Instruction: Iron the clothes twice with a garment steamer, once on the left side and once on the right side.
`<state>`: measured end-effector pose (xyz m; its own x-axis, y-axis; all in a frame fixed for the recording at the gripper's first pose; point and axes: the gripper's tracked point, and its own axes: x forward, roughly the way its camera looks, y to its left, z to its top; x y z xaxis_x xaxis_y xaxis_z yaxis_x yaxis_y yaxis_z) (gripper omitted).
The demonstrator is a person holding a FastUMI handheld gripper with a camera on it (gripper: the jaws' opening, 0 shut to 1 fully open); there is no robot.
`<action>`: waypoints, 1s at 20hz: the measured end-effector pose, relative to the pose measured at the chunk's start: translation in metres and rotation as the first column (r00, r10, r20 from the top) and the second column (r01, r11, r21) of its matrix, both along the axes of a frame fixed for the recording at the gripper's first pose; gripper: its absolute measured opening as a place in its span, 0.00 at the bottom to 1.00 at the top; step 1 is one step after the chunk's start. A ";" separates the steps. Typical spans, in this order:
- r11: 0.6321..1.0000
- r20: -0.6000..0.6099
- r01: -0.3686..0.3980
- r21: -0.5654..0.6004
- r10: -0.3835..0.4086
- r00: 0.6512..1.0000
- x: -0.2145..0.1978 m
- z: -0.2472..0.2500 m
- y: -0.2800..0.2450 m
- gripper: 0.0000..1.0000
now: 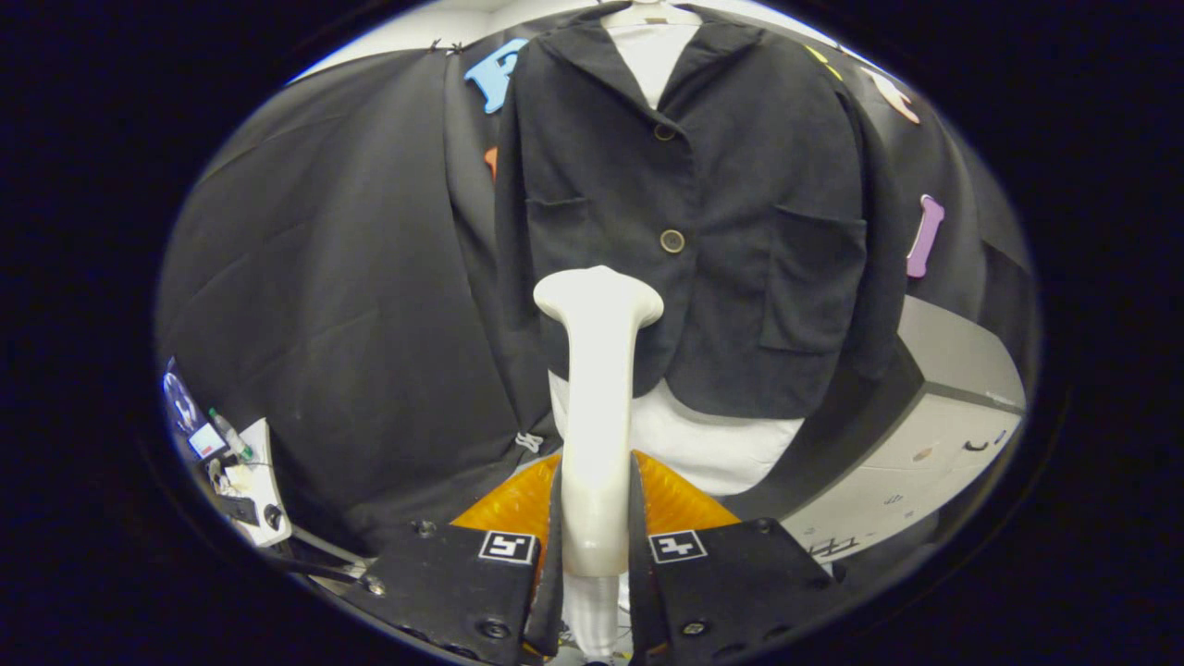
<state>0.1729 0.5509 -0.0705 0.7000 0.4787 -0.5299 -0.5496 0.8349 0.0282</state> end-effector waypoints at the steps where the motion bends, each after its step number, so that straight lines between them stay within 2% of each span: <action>1: 1.000 -0.001 0.000 0.007 0.000 1.000 -0.002 0.000 -0.012 0.31; 5: 0.999 0.010 0.018 0.032 -0.019 1.000 -0.009 0.003 -0.068 0.31; 11: 0.986 0.009 0.144 0.084 -0.145 0.989 -0.010 0.014 -0.180 0.32; 20: 0.944 -0.009 0.295 0.150 -0.298 0.955 -0.040 0.020 -0.363 0.31</action>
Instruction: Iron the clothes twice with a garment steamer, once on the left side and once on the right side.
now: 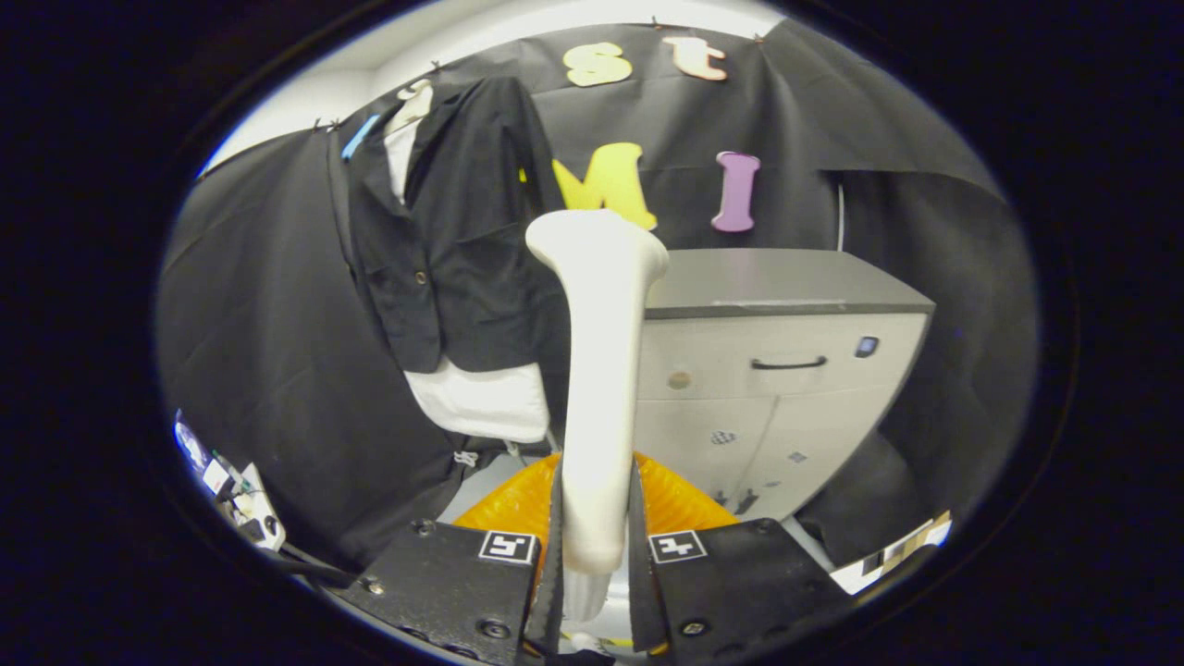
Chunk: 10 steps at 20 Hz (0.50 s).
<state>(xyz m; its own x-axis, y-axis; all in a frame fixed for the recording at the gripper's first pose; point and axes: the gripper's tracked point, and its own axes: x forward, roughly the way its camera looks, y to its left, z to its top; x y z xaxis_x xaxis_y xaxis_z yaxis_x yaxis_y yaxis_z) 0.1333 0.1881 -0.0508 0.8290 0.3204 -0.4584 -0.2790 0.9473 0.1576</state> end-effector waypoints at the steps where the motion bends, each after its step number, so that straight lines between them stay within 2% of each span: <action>1: 1.000 0.000 0.016 0.005 -0.016 1.000 -0.005 -0.001 -0.021 0.32; 6: 0.998 0.000 0.055 0.023 -0.055 0.998 -0.038 -0.012 -0.107 0.31; 10: 0.996 0.015 0.069 0.051 -0.070 0.997 -0.066 -0.020 -0.150 0.31</action>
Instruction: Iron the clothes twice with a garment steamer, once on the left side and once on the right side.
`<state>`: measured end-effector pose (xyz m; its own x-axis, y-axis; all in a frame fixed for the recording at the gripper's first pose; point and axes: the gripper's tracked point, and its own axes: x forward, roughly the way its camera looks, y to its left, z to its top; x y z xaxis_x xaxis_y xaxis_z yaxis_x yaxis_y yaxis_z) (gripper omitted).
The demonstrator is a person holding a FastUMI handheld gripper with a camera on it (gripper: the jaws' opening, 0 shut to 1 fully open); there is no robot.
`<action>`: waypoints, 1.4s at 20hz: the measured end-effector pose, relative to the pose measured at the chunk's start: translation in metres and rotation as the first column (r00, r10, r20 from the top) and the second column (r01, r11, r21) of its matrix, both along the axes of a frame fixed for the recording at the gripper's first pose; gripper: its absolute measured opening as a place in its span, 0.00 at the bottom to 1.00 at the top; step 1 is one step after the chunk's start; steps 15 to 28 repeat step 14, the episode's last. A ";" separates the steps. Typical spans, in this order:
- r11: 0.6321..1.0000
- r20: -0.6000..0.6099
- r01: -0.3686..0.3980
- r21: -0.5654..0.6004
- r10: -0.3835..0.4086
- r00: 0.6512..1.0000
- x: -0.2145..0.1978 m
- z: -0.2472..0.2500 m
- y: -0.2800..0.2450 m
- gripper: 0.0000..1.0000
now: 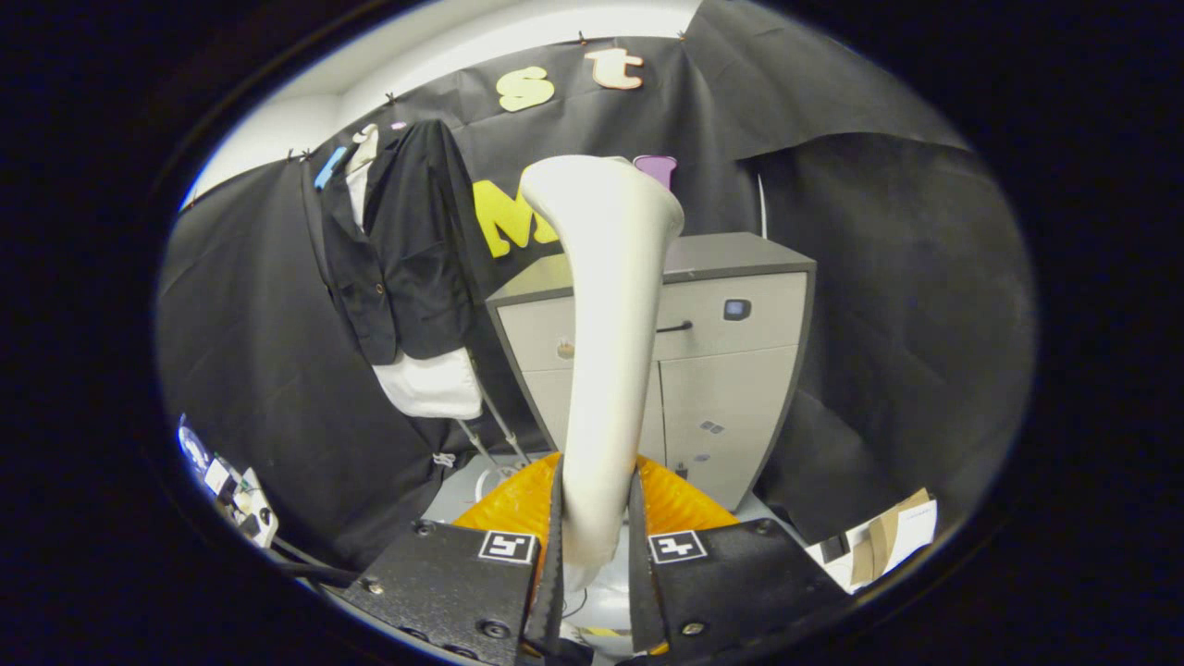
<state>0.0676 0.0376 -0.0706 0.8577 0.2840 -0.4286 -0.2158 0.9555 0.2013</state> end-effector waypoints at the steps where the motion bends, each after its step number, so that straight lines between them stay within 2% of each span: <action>1: 1.000 -0.004 0.006 0.021 -0.006 1.000 -0.006 -0.002 -0.009 0.31; 8: 0.996 -0.009 0.073 0.051 -0.073 0.997 -0.046 -0.014 -0.054 0.31; 11: 0.997 -0.001 0.064 0.036 -0.064 0.998 -0.058 -0.016 -0.059 0.32; 28: 0.998 0.003 0.059 0.036 -0.059 0.998 -0.062 -0.015 -0.059 0.31</action>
